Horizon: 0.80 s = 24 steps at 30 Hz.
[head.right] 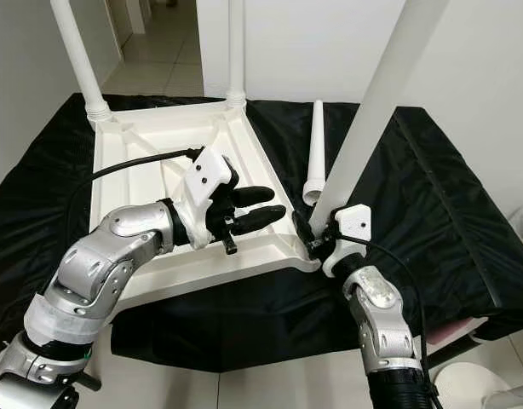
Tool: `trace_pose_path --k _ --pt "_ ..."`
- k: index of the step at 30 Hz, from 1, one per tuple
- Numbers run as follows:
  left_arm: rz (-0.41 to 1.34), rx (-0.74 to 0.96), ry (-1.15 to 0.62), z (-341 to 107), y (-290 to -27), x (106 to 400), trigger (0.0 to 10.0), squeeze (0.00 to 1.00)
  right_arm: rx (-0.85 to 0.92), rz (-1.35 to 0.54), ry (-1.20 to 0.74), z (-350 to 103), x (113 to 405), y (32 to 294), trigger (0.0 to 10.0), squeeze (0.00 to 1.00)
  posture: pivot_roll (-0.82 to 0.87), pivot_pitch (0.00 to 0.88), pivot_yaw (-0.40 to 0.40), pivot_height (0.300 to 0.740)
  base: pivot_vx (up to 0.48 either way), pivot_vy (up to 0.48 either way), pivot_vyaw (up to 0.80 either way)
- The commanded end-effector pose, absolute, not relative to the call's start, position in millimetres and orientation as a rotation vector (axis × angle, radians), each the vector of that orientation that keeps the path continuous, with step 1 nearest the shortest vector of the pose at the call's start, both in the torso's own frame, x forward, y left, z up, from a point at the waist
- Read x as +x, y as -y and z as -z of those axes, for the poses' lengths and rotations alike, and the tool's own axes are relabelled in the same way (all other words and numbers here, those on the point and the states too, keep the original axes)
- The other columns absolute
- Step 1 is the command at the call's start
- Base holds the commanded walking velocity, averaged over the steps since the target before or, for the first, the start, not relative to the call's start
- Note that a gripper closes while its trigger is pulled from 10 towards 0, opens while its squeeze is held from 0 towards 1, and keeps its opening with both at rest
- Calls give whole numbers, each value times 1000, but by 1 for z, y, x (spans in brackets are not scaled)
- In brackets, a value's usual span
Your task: Building children table
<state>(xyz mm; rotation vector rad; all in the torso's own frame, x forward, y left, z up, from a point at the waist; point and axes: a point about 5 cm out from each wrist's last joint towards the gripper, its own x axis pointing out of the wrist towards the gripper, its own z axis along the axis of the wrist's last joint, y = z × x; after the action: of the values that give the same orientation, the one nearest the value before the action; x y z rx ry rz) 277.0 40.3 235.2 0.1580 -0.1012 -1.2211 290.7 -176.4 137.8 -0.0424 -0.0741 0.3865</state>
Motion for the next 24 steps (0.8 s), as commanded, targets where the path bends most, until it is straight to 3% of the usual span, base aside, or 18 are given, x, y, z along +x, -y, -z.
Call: trace_pose_path --k 1,20,24 --pt "1187 164 112 -238 -41 280 10000 0 24 -394 -267 -85 280 176 10000 0 3 54 19 740 0 0 0" --pt "1184 159 115 -238 -41 279 10000 0 73 -456 -351 -85 276 175 10000 0 2 53 14 740 0 0 0" --pt "1185 158 116 -238 -40 279 10000 0 22 -457 -294 -89 276 174 10000 0 2 53 14 740 0 0 0"
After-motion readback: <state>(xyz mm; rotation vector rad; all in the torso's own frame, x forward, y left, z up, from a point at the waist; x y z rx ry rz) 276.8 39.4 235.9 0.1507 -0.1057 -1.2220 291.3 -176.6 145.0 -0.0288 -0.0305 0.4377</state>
